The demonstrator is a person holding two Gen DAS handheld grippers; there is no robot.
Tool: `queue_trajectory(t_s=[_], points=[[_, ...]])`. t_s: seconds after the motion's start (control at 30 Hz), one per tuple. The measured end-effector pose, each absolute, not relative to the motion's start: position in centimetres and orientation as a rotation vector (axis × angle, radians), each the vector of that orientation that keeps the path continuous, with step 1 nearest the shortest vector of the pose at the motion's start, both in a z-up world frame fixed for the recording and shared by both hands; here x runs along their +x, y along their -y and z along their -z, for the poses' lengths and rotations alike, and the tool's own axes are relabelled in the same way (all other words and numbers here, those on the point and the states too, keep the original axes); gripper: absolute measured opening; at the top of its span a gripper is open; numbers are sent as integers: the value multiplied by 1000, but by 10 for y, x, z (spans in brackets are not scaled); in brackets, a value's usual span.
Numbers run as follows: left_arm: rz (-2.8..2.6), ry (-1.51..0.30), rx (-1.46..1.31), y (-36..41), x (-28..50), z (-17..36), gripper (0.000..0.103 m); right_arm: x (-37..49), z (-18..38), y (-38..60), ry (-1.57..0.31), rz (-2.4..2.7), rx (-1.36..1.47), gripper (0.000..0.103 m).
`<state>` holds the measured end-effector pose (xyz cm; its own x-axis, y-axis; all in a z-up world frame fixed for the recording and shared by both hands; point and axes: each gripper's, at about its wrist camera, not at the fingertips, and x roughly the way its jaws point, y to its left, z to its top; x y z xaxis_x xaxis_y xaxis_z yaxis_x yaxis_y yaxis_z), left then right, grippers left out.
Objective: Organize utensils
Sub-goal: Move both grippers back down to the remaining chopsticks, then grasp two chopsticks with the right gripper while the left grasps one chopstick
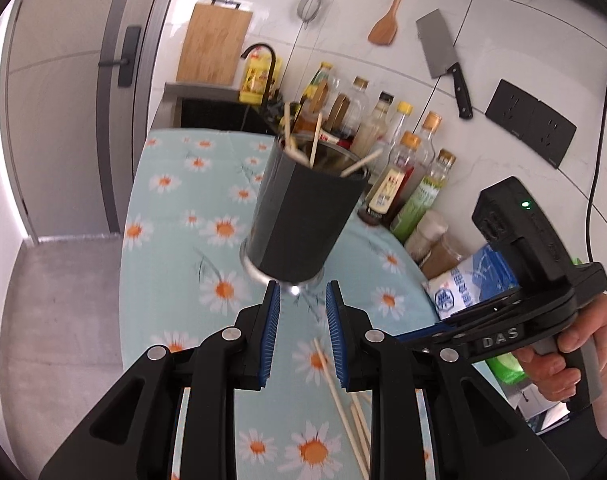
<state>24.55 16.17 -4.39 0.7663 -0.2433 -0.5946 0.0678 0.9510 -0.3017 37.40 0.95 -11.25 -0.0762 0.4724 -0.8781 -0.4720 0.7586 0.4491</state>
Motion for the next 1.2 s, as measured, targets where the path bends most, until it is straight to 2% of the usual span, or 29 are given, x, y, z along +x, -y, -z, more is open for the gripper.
queue_trajectory(t_s=[0.37, 0.53, 0.83, 1.03, 1.2], points=[[175, -760, -350, -167, 224, 83, 23, 369, 167, -19, -1593, -677, -36, 26], [181, -788, -368, -169, 219, 95, 23, 368, 180, -27, -1620, -653, -37, 19], [193, -812, -379, -173, 217, 103, 23, 373, 190, -34, -1632, -595, -36, 16], [201, -827, -381, -172, 220, 107, 23, 369, 186, -36, -1600, -543, -77, 6], [206, -843, -388, -170, 223, 111, 23, 363, 184, -45, -1576, -524, -107, 6]])
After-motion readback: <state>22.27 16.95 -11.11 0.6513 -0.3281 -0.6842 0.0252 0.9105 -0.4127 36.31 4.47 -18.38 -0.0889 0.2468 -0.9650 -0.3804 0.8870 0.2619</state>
